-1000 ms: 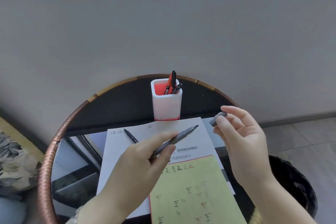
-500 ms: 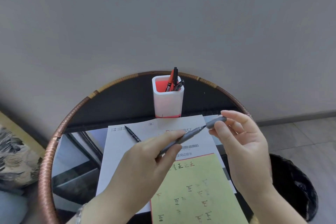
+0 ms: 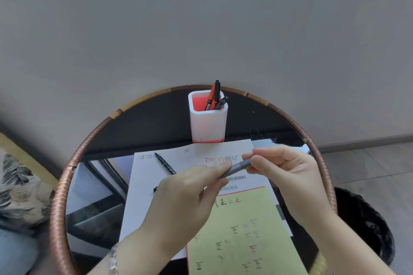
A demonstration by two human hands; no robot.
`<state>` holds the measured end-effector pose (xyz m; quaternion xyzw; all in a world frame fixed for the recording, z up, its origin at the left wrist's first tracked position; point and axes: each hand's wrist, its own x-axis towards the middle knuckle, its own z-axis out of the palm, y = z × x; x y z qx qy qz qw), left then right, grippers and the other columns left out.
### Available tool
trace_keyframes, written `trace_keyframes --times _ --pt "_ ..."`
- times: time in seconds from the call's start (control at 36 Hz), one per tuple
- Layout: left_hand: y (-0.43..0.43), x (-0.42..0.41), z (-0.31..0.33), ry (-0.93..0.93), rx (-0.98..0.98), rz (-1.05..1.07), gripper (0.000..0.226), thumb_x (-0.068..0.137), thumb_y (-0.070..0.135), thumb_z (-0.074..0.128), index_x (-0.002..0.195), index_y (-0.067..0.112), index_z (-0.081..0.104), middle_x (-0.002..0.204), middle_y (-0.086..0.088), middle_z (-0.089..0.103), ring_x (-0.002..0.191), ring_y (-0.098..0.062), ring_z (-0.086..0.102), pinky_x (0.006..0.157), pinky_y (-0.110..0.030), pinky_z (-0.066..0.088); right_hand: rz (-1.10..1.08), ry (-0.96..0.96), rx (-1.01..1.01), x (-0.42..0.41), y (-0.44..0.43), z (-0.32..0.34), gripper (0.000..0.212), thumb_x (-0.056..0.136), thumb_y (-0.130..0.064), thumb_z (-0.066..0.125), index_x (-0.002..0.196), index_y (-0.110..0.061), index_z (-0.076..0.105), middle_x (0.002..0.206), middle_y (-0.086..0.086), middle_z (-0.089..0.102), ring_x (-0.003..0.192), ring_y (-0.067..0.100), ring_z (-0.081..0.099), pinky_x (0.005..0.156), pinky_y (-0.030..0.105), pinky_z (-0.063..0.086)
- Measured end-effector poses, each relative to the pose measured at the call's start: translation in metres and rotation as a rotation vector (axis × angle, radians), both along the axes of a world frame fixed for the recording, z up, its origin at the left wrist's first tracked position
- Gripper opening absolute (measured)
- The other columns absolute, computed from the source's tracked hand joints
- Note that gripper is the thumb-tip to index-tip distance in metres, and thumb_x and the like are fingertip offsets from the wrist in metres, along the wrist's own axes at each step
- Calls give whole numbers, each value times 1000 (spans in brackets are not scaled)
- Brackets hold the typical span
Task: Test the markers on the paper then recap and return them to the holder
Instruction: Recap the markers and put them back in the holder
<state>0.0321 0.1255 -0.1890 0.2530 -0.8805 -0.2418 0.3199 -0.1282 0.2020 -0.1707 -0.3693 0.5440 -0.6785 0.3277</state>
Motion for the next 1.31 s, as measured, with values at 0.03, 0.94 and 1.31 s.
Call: trace_keyframes --times 0.03,0.94,1.31 --pt "-1 -1 0 8 1 10 39 85 42 45 123 36 47 77 16 62 63 -3 55 54 -18 45 7 -9 -4 -1 -1 -1 9 59 -15 69 66 -16 73 72 7 74 62 16 70 58 18 54" --pt "-69 53 -24 -379 254 362 25 90 27 54 114 26 56 103 15 52 97 -3 49 79 -19 38 -284 879 -118 -13 -118 5 28 87 -1 55 114 -7 55 85 -7 59 86 17 63 83 31 52" --pt "-65 49 -39 -445 293 270 13 85 33 63 97 28 63 97 11 53 93 -6 49 84 -28 45 -133 1227 -77 20 -85 -36 17 77 -1 63 92 -7 68 89 4 65 90 16 48 78 27 45"
